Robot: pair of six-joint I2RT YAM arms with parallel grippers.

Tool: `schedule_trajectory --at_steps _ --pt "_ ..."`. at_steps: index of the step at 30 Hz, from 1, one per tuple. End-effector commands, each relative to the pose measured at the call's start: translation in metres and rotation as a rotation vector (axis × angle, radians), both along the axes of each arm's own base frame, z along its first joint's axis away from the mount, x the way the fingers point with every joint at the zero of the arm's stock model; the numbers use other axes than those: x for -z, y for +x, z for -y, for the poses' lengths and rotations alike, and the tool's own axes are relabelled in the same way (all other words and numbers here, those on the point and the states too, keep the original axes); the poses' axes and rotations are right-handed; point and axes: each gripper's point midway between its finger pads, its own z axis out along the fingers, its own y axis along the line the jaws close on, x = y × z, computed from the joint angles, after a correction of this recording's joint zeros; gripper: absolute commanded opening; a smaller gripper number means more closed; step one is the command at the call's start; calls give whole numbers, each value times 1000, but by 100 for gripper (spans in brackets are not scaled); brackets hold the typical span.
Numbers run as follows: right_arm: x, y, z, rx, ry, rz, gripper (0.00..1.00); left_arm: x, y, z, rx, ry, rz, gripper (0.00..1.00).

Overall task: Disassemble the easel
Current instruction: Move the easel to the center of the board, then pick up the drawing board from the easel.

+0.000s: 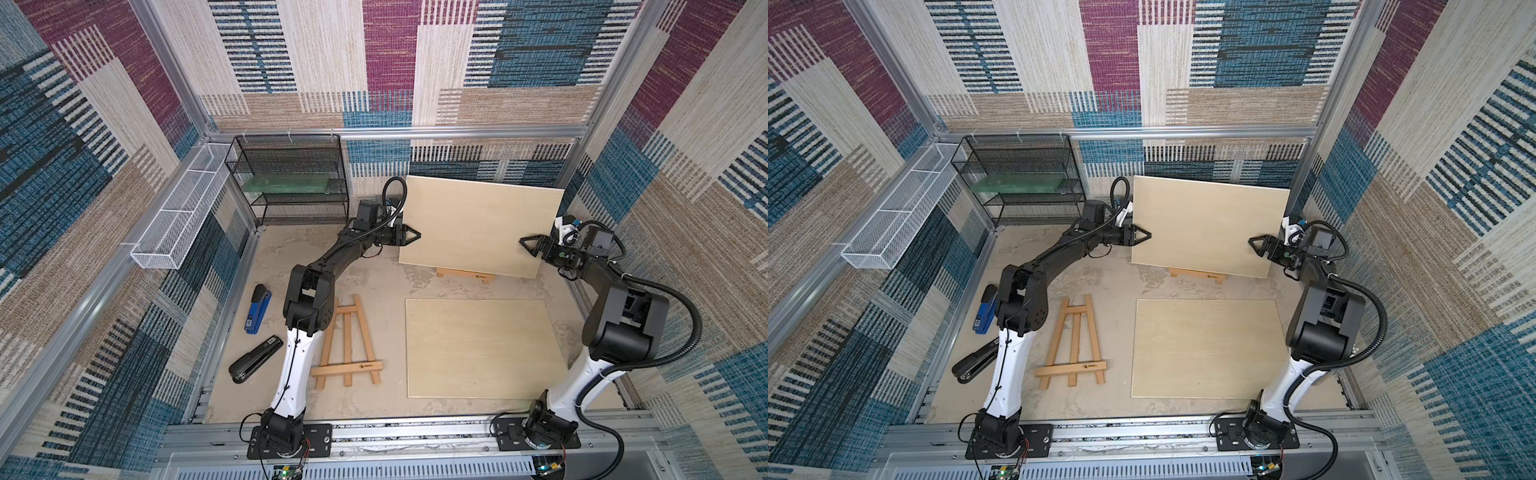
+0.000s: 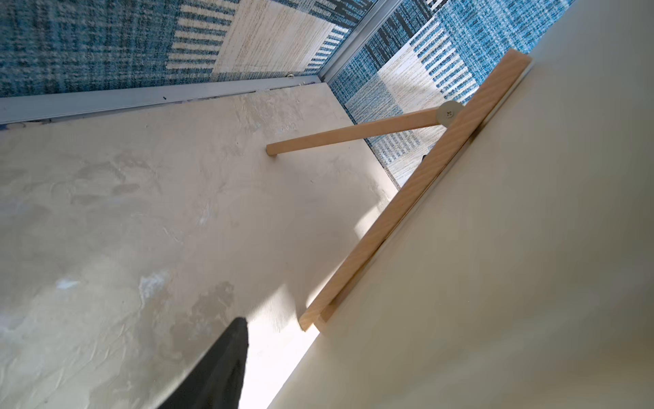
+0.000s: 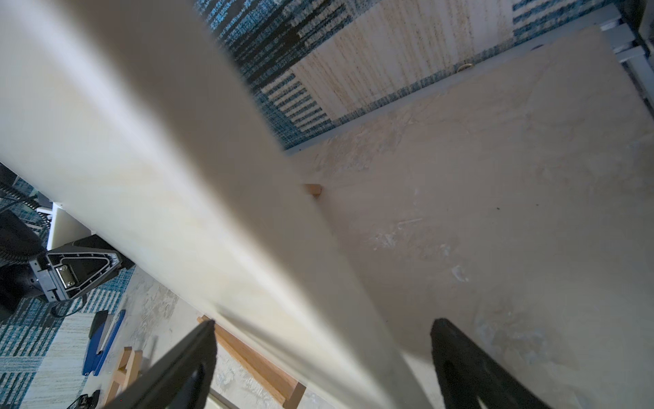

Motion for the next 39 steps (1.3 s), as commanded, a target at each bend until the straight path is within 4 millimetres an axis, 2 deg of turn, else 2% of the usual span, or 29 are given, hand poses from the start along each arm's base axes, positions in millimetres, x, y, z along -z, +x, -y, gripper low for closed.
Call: schedule_trajectory --at_steps 1,7,10,14,18,24,33,39 --pt "-4 -14 -15 -75 40 8 97 -17 -8 3 55 -22 78 60" --pt "-7 -27 -18 -111 49 20 96 -19 -9 -3 71 -27 76 60" --pt "-8 -29 -17 -123 38 32 96 -17 -5 -8 62 -25 77 65" --pt "-12 -24 -11 -137 24 56 96 -26 3 -14 48 -38 102 71" --pt "-19 -19 -11 -172 17 86 96 -42 9 -14 46 -71 135 73" --pt "-27 -19 -14 -219 16 132 96 -60 10 -11 56 -112 154 69" --pt "-32 -22 -9 -269 35 200 89 -49 12 -5 121 -175 93 63" --pt "-29 -18 -14 -302 30 220 78 -44 14 -5 125 -200 77 52"
